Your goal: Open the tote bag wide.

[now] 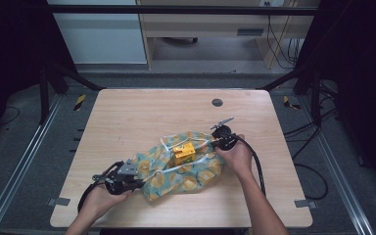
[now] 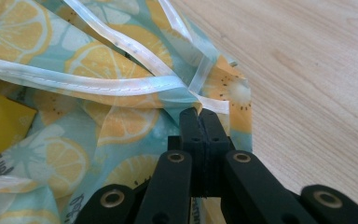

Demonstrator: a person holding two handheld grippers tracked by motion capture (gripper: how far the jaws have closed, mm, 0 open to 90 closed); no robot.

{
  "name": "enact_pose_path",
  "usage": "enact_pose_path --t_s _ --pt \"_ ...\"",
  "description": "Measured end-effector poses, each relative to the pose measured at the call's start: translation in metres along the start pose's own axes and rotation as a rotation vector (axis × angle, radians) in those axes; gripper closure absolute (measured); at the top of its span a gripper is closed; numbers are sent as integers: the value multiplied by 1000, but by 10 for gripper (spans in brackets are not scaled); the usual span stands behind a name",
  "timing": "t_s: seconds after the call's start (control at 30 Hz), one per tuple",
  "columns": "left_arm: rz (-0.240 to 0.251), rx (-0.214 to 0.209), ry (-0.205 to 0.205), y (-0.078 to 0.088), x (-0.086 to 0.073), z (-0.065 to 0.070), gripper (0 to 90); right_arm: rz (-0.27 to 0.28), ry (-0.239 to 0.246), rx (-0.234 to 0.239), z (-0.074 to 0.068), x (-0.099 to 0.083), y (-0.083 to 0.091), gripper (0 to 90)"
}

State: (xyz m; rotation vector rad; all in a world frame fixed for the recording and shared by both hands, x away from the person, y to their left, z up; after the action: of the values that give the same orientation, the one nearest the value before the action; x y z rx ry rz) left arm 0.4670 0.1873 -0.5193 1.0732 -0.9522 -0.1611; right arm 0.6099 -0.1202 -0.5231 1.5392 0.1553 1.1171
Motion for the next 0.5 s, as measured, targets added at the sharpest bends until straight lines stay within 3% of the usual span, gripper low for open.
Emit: enact_pose_path --t_s 0.33,0.43,0.47,0.5 --pt "-12 10 -5 -2 -4 1 891 30 -13 3 1 0 3 893" --pt "-5 20 -4 -1 -3 1 861 44 -17 -13 1 2 9 832" --pt "1 24 -2 0 -3 1 807 68 -10 -38 3 5 16 753" --pt "4 27 -2 0 -2 0 807 68 -10 -38 3 5 16 753"
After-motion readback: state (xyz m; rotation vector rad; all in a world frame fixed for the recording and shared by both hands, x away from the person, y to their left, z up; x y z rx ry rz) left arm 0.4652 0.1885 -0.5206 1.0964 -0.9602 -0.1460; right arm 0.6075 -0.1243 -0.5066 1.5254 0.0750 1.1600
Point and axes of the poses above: each handheld gripper's, and its own axes: y roughly backward along the jaws, x roughly out of its top, z roughly to its right, the point moved 6 cm from there along -y, roughly forward along the jaws, and after that the axes turned 12 degrees about y, right-handed, at the moved point
